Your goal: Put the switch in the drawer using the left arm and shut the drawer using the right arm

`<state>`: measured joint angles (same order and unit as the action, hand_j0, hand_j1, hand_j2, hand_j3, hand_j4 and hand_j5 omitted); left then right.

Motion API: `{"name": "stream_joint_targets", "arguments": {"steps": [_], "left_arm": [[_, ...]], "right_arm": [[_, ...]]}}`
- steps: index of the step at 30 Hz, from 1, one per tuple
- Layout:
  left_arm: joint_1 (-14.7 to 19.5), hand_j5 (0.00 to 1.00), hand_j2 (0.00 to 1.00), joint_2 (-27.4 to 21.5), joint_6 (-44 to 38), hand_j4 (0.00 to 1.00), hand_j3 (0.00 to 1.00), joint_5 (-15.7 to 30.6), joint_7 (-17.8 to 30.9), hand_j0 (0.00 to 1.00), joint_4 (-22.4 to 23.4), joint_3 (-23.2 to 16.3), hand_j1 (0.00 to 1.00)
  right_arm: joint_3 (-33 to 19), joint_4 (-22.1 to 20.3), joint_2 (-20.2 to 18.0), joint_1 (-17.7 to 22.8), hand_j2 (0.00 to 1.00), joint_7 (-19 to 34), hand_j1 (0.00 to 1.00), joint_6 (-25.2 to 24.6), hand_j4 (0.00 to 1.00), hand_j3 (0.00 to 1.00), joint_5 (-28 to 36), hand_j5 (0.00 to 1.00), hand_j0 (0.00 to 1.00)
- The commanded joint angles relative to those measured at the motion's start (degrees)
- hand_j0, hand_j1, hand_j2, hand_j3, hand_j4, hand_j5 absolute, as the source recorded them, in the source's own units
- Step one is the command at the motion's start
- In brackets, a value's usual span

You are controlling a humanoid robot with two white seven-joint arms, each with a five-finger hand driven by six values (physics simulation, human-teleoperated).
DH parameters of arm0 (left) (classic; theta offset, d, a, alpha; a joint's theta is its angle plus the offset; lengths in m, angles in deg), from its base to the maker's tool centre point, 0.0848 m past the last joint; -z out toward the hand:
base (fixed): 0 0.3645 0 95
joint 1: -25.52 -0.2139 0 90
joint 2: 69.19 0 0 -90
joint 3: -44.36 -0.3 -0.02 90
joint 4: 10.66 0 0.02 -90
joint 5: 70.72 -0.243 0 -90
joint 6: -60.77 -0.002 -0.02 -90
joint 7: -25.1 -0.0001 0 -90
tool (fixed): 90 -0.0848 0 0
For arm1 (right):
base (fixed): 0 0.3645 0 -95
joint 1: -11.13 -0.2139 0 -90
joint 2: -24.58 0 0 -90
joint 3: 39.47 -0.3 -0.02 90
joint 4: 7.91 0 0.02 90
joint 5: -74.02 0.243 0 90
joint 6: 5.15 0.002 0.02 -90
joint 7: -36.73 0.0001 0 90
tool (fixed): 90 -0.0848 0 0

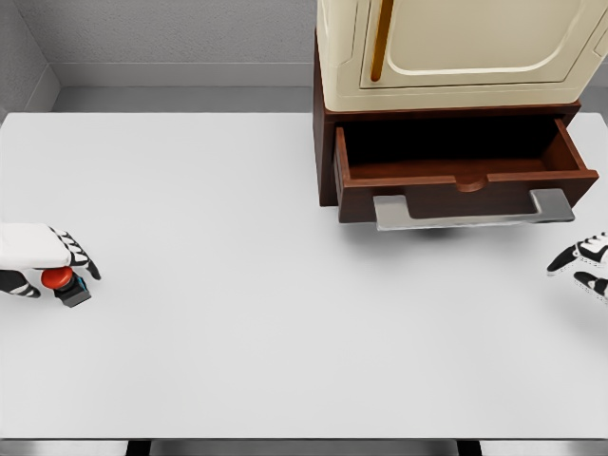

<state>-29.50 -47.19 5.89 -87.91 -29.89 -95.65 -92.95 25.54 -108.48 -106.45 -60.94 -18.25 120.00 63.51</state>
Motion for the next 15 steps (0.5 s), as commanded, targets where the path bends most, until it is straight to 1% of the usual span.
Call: {"name": "stream_joint_targets", "arguments": {"steps": [1, 2, 4, 8, 12, 15], "left_arm": [[0.00, 0.77, 0.77, -0.11, -0.12, 0.77, 0.77, 0.23, -0.01, 0.77, -0.09, 0.02, 0.77], [0.00, 0.77, 0.77, -0.11, -0.12, 0.77, 0.77, 0.23, -0.01, 0.77, 0.00, 0.02, 0.77], [0.00, 0.76, 0.76, -0.11, -0.12, 0.76, 0.76, 0.23, -0.01, 0.76, 0.00, -0.24, 0.76], [0.00, 0.73, 0.73, -0.11, -0.12, 0.73, 0.73, 0.23, -0.01, 0.73, -0.09, -0.24, 0.73], [0.00, 0.73, 0.73, -0.20, -0.12, 0.73, 0.73, 0.23, -0.01, 0.73, -0.09, -0.24, 0.73], [0.00, 0.73, 0.73, -0.64, -0.12, 0.73, 0.73, 0.32, -0.01, 0.73, -0.35, -0.33, 0.73]], "right_arm": [[0.20, -0.07, -0.10, 0.00, 0.51, -0.02, 0.51, -0.15, 0.51, 0.51, 0.41, 0.51, 0.51], [0.46, -0.07, -0.01, -0.09, 0.51, -0.02, 0.51, -0.15, 0.51, 0.51, 0.41, 0.51, 0.51], [3.98, -0.07, -0.45, -1.76, 0.51, -0.02, 0.51, -0.15, 0.51, 0.51, 0.41, 0.51, 0.51], [4.07, -0.15, -0.80, -1.76, 0.53, -0.02, 0.53, -0.15, 0.53, 0.53, 0.41, 0.53, 0.53], [4.16, -0.15, -0.89, -1.67, 0.53, -0.02, 0.53, -0.15, 0.53, 0.53, 0.41, 0.53, 0.53], [3.72, -0.15, -1.77, -0.97, 0.53, -0.02, 0.53, -0.15, 0.53, 0.53, 0.41, 0.53, 0.53]]}}
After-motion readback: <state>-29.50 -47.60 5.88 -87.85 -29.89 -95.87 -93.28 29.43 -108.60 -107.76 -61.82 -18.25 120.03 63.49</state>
